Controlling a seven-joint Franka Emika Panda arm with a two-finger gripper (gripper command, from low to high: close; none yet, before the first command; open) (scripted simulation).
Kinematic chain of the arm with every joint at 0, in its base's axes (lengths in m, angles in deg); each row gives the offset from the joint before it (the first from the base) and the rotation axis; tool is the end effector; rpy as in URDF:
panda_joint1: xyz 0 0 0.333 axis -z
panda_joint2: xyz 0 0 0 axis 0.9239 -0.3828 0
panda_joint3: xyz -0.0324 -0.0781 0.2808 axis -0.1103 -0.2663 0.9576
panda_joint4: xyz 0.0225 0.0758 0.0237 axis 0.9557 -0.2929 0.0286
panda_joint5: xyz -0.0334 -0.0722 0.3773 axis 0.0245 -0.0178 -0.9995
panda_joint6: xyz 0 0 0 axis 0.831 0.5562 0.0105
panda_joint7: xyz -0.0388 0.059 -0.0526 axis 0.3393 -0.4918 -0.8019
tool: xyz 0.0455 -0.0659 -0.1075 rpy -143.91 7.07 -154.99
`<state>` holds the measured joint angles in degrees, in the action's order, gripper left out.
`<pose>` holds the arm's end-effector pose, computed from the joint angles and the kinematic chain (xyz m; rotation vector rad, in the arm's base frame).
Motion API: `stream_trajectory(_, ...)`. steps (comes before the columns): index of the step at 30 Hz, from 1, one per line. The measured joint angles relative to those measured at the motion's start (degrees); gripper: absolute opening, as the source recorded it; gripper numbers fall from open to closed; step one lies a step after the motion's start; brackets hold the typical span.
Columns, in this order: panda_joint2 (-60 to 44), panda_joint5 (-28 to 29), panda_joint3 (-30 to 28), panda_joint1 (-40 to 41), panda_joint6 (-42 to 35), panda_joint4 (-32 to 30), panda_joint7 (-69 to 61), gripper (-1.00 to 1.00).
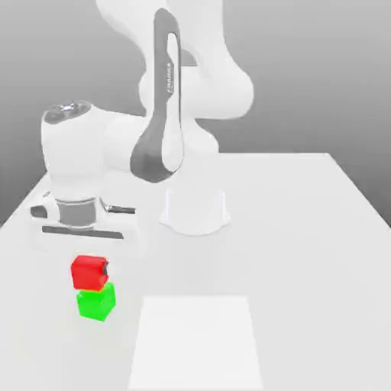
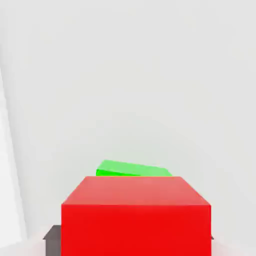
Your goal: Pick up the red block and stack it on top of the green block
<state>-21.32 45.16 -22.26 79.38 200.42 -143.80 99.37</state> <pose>0.3184 -0.1828 0.1413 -2.7954 1.4286 -0.0006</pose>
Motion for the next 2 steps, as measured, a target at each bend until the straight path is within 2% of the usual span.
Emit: stream_trajectory(2,0.00,0.00,0.00,0.00,0.00,0.00,0.00,1.00)
